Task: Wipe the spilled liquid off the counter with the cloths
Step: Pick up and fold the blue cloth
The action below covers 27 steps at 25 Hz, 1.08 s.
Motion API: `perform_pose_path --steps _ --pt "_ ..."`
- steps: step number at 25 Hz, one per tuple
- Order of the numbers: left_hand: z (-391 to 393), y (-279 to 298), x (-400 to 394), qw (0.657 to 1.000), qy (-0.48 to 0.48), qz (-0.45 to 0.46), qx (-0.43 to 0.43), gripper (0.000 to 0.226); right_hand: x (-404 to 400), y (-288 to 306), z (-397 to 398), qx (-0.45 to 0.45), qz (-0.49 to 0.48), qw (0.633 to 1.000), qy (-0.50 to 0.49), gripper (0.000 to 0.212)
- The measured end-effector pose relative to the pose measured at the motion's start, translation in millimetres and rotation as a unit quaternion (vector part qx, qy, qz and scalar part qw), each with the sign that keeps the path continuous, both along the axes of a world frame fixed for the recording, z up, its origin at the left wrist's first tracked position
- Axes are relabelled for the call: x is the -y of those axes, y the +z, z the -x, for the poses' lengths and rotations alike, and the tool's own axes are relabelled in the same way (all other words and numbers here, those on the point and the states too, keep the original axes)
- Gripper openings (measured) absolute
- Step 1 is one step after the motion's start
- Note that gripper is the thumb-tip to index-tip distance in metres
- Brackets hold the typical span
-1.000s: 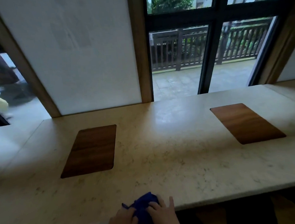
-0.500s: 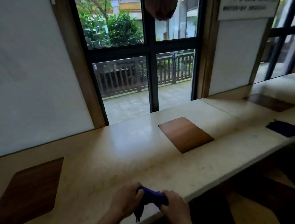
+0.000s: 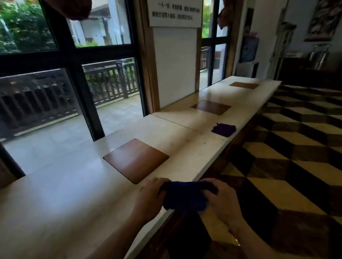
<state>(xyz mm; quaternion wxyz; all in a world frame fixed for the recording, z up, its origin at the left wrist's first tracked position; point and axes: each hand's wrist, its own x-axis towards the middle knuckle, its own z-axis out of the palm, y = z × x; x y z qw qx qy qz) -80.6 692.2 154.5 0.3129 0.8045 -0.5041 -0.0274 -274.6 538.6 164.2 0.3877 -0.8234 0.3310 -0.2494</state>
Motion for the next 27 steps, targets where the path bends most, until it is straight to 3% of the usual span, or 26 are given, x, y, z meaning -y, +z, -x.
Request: perform_pose_path --steps 8,17,27 --pt "15.3 13.6 138.9 0.992 -0.092 0.064 -0.058 0.034 88.2 6.6 36.6 0.056 0.015 0.987 -0.15 0.02" --pt "-21.4 14.0 298.7 0.964 -0.174 0.068 -0.191 0.025 207.8 46.1 13.0 0.075 -0.064 0.974 -0.205 0.014" --pt "-14.0 11.1 453.4 0.934 -0.224 0.076 -0.268 0.02 344.2 33.0 26.6 0.109 -0.101 0.951 -0.272 0.01"
